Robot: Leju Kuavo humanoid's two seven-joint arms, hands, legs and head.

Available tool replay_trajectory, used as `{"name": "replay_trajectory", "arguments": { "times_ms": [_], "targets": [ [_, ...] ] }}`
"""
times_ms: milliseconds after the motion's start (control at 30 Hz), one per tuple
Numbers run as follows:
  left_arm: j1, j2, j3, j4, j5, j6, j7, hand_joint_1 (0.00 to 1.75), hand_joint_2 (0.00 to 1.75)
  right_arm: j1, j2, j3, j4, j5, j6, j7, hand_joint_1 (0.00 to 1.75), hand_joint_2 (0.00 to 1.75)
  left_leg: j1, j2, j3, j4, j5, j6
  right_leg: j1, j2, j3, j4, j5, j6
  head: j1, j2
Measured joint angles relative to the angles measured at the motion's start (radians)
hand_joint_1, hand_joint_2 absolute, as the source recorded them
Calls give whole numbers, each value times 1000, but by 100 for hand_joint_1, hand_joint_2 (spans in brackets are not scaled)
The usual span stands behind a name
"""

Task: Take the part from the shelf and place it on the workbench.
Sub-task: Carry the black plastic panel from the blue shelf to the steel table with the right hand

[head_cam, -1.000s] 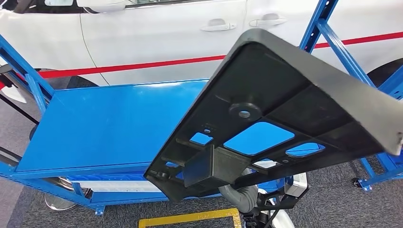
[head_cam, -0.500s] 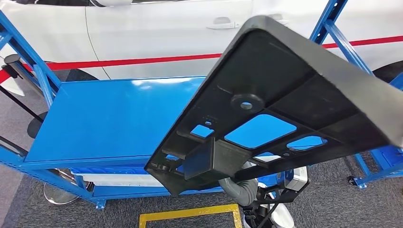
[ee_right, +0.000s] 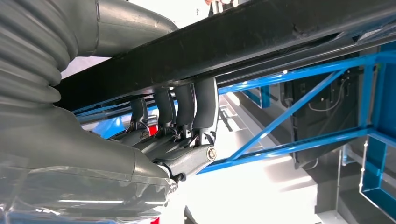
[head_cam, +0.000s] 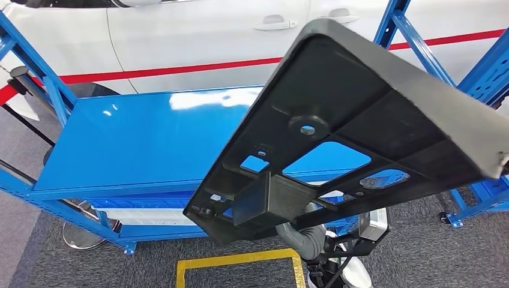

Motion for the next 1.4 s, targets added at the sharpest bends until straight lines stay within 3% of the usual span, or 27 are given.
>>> {"name": "replay_trajectory", "arguments": {
  "times_ms": [67, 133, 233, 267, 333, 400, 433, 467, 500, 567, 633, 733, 767, 833, 900, 933, 967, 1000, 1067, 1133, 1167, 1267, 1333, 1400],
  "targets": [
    [-3, 1, 0, 0, 0, 0, 1, 0, 175, 0, 2, 0, -4, 2, -2, 1, 175, 175, -4, -1, 107, -152, 37, 14, 2, 1, -10, 1, 11, 5, 0, 0],
    [-6, 2, 0, 0, 0, 0, 2, 0, 175, -1, 5, 0, -8, 3, -2, 1, 175, 175, -10, -1, 165, -248, 45, 24, 2, 0, -14, -1, 23, 15, 0, 0],
    [-6, 2, 0, 0, 0, 0, 3, 0, 175, -3, 7, -1, -10, 4, -3, 2, 175, 175, -13, 1, 161, -268, 61, 38, -2, 0, -16, -4, 36, 35, 0, 0],
    [-6, 2, 0, 0, 0, 0, 4, 0, 175, -4, 7, -1, -10, 4, -2, 2, 175, 175, -11, 3, 158, -274, 72, 45, -2, 1, -22, 6, 23, 40, 1, 0],
    [-7, 2, 1, 0, 0, -1, 3, 0, 175, -6, 7, -3, -9, 4, -2, 2, 175, 175, -7, 7, 143, -284, 95, 58, -3, 3, -51, 80, -49, 47, 2, 0],
    [-6, 2, 3, 0, 0, -3, 3, 0, 175, -8, 5, -4, -6, 0, -2, 1, 175, 175, -8, 8, 117, -283, 112, 62, -5, 3, -90, 207, -131, 53, 2, 0],
    [-6, 2, 4, 0, 0, -4, 3, 0, 175, -9, 5, -4, -3, -3, -2, 0, 175, 175, -8, 9, 105, -281, 120, 61, -5, 3, -98, 251, -145, 56, 2, 0],
    [-5, 2, 6, 0, 0, -5, 3, 0, 175, -10, 4, -4, 0, -6, -2, -1, 175, 175, -8, 9, 92, -277, 126, 60, -6, 3, -91, 266, -140, 58, 2, 0],
    [-5, 2, 7, 0, 0, -7, 2, 0, 175, -13, 3, -4, 3, -10, -2, -2, 175, 175, -7, 10, 80, -272, 132, 57, -7, 3, -62, 239, -115, 59, 2, 0],
    [-5, 2, 9, 0, 0, -10, -1, 0, 175, -21, 1, -4, 6, -17, -2, -3, 175, 175, -8, 9, 58, -256, 139, 51, -10, 2, 34, 105, -74, 57, 2, 0],
    [-5, 2, 13, 0, 0, -12, -4, 0, 175, -28, 0, -4, 8, -21, -1, -4, 175, 175, -10, 9, 43, -241, 145, 41, -6, 3, 93, 6, -68, 47, 1, 0],
    [-3, 2, 16, 0, 0, -11, -6, 0, 175, -40, -2, -5, 11, -31, -6, -4, 175, 175, -10, 7, 32, -236, 158, 22, -4, 4, 86, -11, -60, 26, 2, 0],
    [-2, 2, 17, 0, 0, -10, -5, 0, 175, -46, -3, -5, 12, -34, -11, -3, 175, 175, -9, 7, 25, -230, 150, 16, -6, 3, 78, -12, -52, 18, 1, 0],
    [-1, 2, 17, 0, -1, -9, -5, 0, 175, -57, -3, -5, 14, -39, -21, -1, 175, 175, -4, 5, -4, -163, 83, 4, -9, 0, 58, -15, -31, 4, 0, 0],
    [-1, 2, 18, 0, -1, -8, -3, 0, 175, -63, -3, -5, 16, -42, -29, 1, 175, 175, 0, 5, -43, -32, -6, -6, -8, -2, 32, -14, -13, 0, -1, 0],
    [-1, 2, 18, 0, -1, -8, -2, 0, 175, -63, -3, -5, 17, -43, -32, 2, 175, 175, 2, 5, -52, 21, -27, -9, -7, -2, 20, -12, -4, 1, -1, 0],
    [-1, 2, 18, 0, -1, -8, -1, 0, 175, -63, -3, -5, 18, -44, -34, 3, 175, 175, 3, 5, -46, 43, -26, -10, -6, -3, 8, -11, 4, 2, -1, 0],
    [-2, 2, 19, 0, -1, -8, -1, 0, 175, -63, -4, -5, 18, -45, -36, 3, 175, 175, 3, 5, -21, 28, -7, -10, -6, -3, -4, -9, 12, 4, -1, 0],
    [-3, 2, 20, 0, -1, -8, 0, 0, 175, -63, -4, -5, 19, -46, -36, 3, 175, 175, 2, 4, 77, -102, 36, -2, -5, -3, -20, -7, 26, 9, -1, 0],
    [-5, 3, 22, 0, -1, -8, 0, 0, 175, -64, -5, -5, 19, -46, -35, 1, 175, 175, -3, 3, 159, -229, 44, 10, -4, -2, -29, -7, 41, 19, 0, 0],
    [-6, 3, 23, 0, 0, -8, 0, 0, 175, -64, -5, -5, 20, -46, -35, 0, 175, 175, -6, 2, 174, -259, 39, 17, -5, -2, -30, -8, 48, 26, -1, 0],
    [-6, 2, 24, 0, 0, -8, 1, 0, 175, -65, -6, -6, 22, -45, -35, -2, 175, 175, -6, 3, 166, -273, 59, 38, -5, -2, -35, -11, 60, 45, -4, 0],
    [-7, 1, 25, 0, -1, -7, 1, 0, 175, -65, -7, -7, 23, -44, -37, -3, 175, 175, -2, 7, 149, -281, 85, 53, -5, 0, -57, 40, 0, 53, -3, 0],
    [-7, 1, 25, 0, -1, -7, 2, 0, 175, -65, -9, -8, 26, -43, -39, -3, 175, 175, -5, 9, 122, -280, 106, 60, -6, 1, -94, 163, -100, 57, -2, 0]
  ]
}}
